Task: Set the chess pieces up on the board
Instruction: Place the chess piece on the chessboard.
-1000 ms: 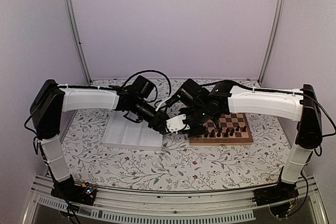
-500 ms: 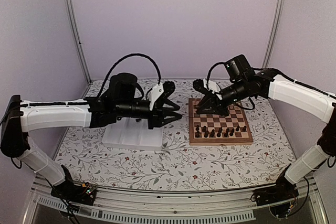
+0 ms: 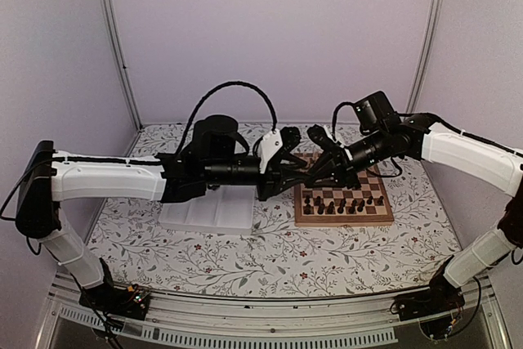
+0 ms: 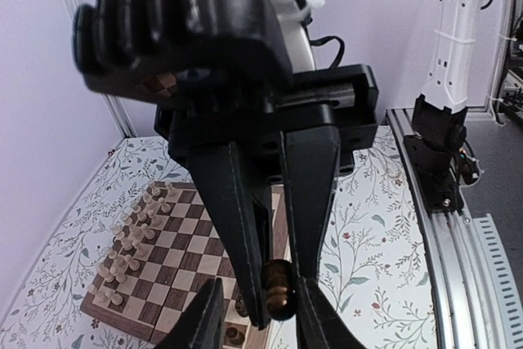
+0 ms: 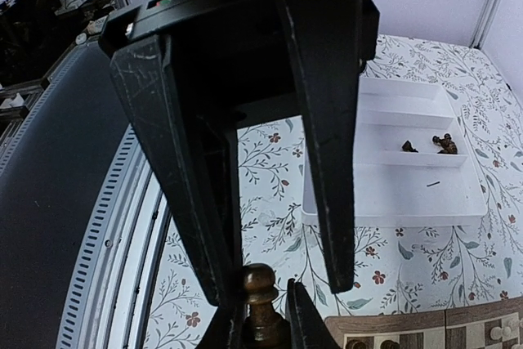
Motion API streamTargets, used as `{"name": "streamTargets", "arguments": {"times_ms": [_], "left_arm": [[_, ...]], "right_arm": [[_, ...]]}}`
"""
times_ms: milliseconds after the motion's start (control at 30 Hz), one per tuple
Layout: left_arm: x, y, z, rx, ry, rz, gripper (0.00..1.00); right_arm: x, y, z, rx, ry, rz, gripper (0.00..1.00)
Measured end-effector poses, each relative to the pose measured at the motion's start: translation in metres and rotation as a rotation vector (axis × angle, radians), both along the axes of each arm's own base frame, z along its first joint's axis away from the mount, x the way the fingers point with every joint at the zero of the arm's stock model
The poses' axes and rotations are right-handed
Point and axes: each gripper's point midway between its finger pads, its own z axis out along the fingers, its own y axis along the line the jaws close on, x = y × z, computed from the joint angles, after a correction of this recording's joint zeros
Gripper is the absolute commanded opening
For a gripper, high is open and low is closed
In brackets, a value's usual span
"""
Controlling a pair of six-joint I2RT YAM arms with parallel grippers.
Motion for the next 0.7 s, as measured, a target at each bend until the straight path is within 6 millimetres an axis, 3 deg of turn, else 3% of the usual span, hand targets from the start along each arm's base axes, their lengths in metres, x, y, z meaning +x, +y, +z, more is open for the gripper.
{"name": "streamTargets", "arguments": {"times_ms": [400, 433, 467, 533, 600, 700], "left_arm": [[-0.004, -0.008, 0.005, -0.004, 0.010, -0.026, 0.11], [-0.004, -0.009, 0.005, -0.003, 0.013, -0.027, 0.09], [-0.003, -0.009, 0.005, -0.003, 0.015, -0.027, 0.08], [-0.002, -0.011, 0.003, 0.000, 0.020, -0.027, 0.07], [0.003, -0.014, 0.003, 0.005, 0.024, -0.016, 0.06], [0.014, -0.021, -0.002, 0.023, 0.036, 0.002, 0.06]], "right_arm": [[0.000, -0.005, 0.012, 0.031, -0.011, -0.008, 0.09], [0.001, -0.006, 0.011, 0.030, -0.010, -0.010, 0.13], [0.001, -0.007, 0.011, 0.029, -0.009, -0.012, 0.27], [0.002, -0.008, 0.010, 0.022, -0.008, -0.022, 0.41], [0.003, -0.010, 0.008, 0.015, -0.015, -0.033, 0.50], [0.011, -0.019, 0.008, 0.013, -0.022, -0.069, 0.55]]}}
